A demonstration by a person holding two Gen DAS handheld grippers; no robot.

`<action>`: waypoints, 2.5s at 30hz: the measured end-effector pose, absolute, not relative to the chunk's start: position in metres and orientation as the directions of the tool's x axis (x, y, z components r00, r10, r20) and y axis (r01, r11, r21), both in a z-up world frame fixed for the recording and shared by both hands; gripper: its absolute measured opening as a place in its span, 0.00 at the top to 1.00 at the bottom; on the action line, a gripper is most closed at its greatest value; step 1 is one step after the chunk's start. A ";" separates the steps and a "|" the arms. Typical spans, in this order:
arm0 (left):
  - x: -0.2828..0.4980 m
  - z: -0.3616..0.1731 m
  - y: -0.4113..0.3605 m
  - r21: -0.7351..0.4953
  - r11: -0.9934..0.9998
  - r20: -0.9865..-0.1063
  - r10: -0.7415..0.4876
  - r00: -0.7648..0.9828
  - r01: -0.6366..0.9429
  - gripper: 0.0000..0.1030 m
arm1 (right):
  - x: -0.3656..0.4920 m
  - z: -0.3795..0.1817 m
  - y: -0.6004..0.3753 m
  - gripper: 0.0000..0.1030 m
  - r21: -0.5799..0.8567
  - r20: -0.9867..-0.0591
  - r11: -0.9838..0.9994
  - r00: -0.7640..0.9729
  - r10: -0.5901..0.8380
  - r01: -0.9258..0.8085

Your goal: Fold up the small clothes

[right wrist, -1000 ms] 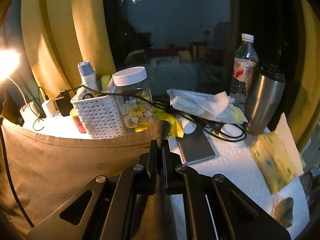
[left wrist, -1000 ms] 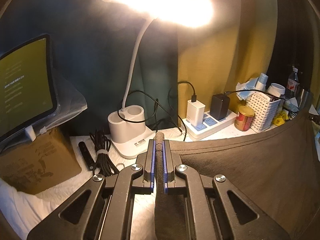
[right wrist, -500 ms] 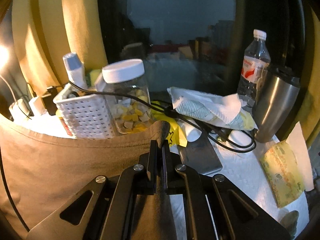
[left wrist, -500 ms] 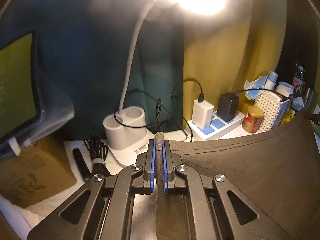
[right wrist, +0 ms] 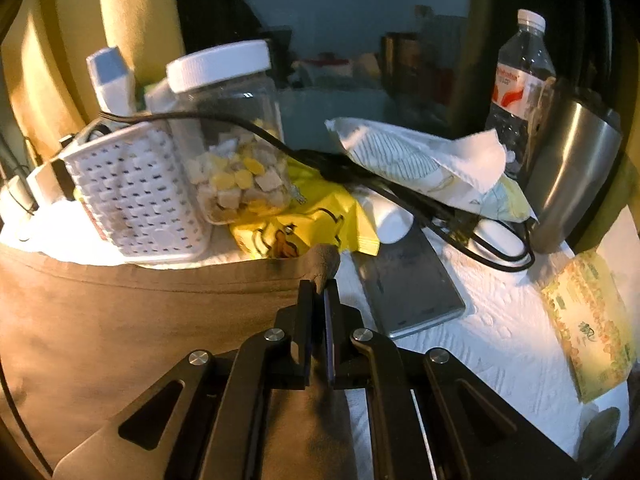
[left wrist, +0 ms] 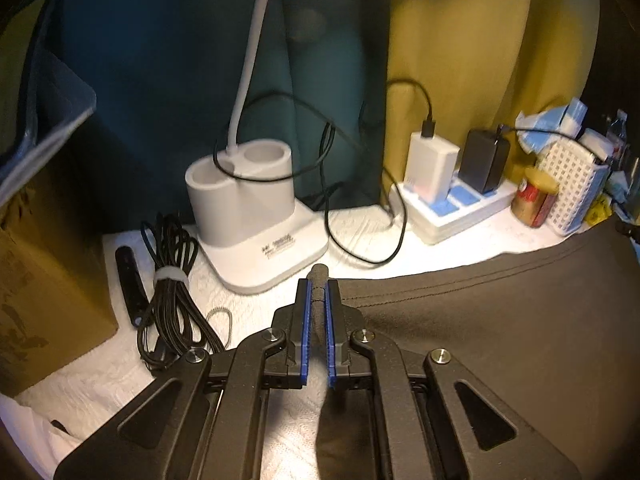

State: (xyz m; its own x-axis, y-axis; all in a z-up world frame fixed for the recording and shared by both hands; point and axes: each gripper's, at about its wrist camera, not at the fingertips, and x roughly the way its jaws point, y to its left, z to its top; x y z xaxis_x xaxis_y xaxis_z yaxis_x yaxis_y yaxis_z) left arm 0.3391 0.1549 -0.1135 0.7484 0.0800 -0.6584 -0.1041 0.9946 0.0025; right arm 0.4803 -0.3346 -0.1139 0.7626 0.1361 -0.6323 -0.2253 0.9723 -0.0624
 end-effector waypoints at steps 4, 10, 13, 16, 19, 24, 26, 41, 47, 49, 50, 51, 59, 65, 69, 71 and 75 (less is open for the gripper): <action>0.342 -0.123 0.158 0.000 0.994 -0.687 0.081 0.722 -0.111 0.95 | 0.485 -0.119 -0.342 0.95 -0.060 -0.646 0.983 0.757 0.095 -0.174; 0.345 -0.128 0.166 -0.006 0.989 -0.712 0.101 0.695 -0.151 0.93 | 0.487 -0.120 -0.349 0.95 -0.054 -0.650 0.987 0.755 0.081 -0.152; 0.344 -0.128 0.173 0.017 0.980 -0.722 0.149 0.676 -0.198 0.93 | 0.488 -0.120 -0.349 0.95 -0.054 -0.651 0.987 0.755 0.081 -0.153; 0.338 -0.126 0.183 0.003 0.974 -0.730 0.157 0.665 -0.227 0.93 | 0.488 -0.119 -0.351 0.95 -0.055 -0.655 0.987 0.752 0.077 -0.149; 0.331 -0.121 0.188 -0.017 0.970 -0.732 0.154 0.663 -0.243 0.92 | 0.490 -0.118 -0.355 0.70 -0.051 -0.660 0.988 0.747 0.078 -0.148; 0.314 -0.113 0.189 -0.061 0.967 -0.723 0.128 0.679 -0.248 0.45 | 0.478 -0.111 -0.357 0.63 -0.046 -0.650 0.988 0.756 0.080 -0.144; 0.307 -0.109 0.188 -0.065 0.965 -0.721 0.130 0.680 -0.253 0.45 | 0.473 -0.109 -0.359 0.63 -0.046 -0.648 0.989 0.758 0.078 -0.141; 0.248 -0.107 0.162 -0.128 0.963 -0.731 0.071 0.679 -0.239 0.45 | 0.417 -0.101 -0.359 0.63 -0.119 -0.648 0.981 0.760 0.039 -0.152; 0.224 -0.106 0.150 -0.137 0.964 -0.733 0.057 0.678 -0.229 0.44 | 0.390 -0.101 -0.364 0.62 -0.118 -0.649 0.979 0.759 0.050 -0.166; 0.216 -0.106 0.147 -0.141 0.963 -0.732 0.054 0.679 -0.228 0.44 | 0.382 -0.099 -0.367 0.62 -0.115 -0.649 0.980 0.759 0.052 -0.165; 0.213 -0.105 0.145 -0.143 0.963 -0.732 0.053 0.679 -0.230 0.44 | 0.379 -0.099 -0.369 0.62 -0.114 -0.649 0.980 0.759 0.053 -0.166; 0.209 -0.104 0.143 -0.147 0.962 -0.730 0.053 0.681 -0.232 0.44 | 0.374 -0.099 -0.370 0.62 -0.116 -0.647 0.979 0.761 0.051 -0.164; 0.178 -0.099 0.125 -0.175 0.962 -0.714 0.025 0.700 -0.212 0.44 | 0.340 -0.108 -0.381 0.62 -0.120 -0.657 0.977 0.751 0.056 -0.178; 0.158 -0.099 0.111 -0.171 0.967 -0.713 0.009 0.702 -0.187 0.44 | 0.315 -0.111 -0.393 0.62 -0.108 -0.662 0.979 0.747 0.060 -0.174; 0.147 -0.099 0.104 -0.166 0.971 -0.711 0.003 0.703 -0.172 0.44 | 0.300 -0.113 -0.400 0.62 -0.099 -0.666 0.980 0.743 0.063 -0.172; 0.142 -0.100 0.101 -0.164 0.973 -0.711 0.000 0.703 -0.165 0.44 | 0.293 -0.113 -0.404 0.62 -0.093 -0.667 0.981 0.742 0.067 -0.172; 0.133 -0.103 0.095 -0.160 0.975 -0.715 -0.006 0.699 -0.155 0.44 | 0.278 -0.115 -0.410 0.62 -0.064 -0.675 0.979 0.731 0.099 -0.191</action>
